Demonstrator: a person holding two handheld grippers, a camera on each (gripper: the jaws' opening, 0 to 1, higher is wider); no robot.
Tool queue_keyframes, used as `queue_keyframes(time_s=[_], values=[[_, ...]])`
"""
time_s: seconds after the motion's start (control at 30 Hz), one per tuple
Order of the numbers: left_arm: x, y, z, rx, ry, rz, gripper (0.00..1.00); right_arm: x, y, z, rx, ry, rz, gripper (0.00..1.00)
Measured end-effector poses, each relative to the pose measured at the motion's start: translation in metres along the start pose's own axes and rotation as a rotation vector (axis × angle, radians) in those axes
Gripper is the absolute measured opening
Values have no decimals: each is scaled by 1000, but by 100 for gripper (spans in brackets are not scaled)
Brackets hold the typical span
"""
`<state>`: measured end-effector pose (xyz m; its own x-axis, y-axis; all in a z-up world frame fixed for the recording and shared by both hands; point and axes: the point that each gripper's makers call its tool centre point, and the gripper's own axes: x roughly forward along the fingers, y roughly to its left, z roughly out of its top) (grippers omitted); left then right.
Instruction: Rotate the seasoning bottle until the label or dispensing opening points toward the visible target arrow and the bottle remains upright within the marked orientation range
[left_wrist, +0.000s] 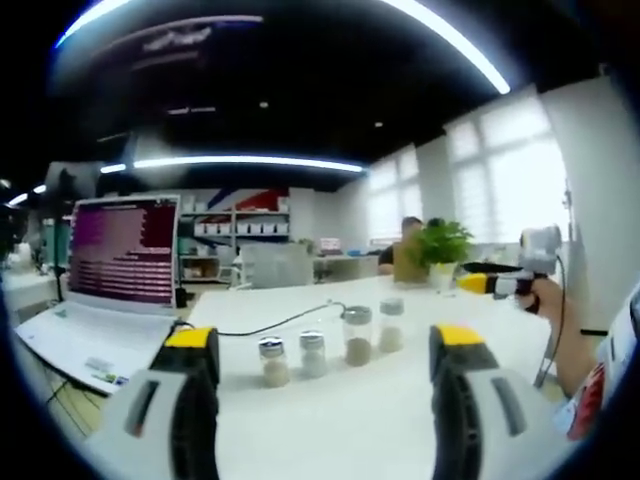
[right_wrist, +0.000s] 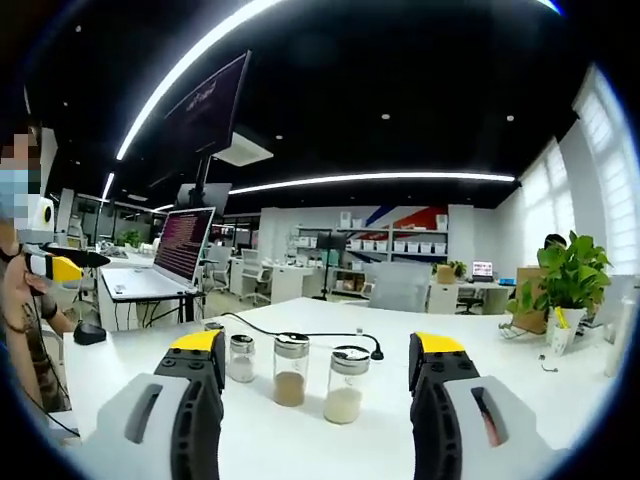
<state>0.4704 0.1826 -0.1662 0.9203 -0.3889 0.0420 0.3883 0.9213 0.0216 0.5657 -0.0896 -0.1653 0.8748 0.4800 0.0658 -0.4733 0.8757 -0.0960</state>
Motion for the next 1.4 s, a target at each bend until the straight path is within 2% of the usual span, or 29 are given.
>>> queue_keyframes(time_s=[0.3,0.5,0.63,0.97,1.17,1.4], values=[[-11,11,6,-25,-32,37,94,11,7,-3,-9,24,18,75],[-13,19,7,-12,-32,77,94,20,11,-5,-33,38,24,75],[-13,20,7,-18,-34,75,94,25,12,-6,-46,43,26,74],[-11,17,6,-8,-24,71,94,42,15,-16,-7,69,30,73],[-9,17,1,19,3,76,94,54,15,-22,5,82,24,74],[-8,16,4,-2,-13,67,93,67,19,-26,8,90,30,70]])
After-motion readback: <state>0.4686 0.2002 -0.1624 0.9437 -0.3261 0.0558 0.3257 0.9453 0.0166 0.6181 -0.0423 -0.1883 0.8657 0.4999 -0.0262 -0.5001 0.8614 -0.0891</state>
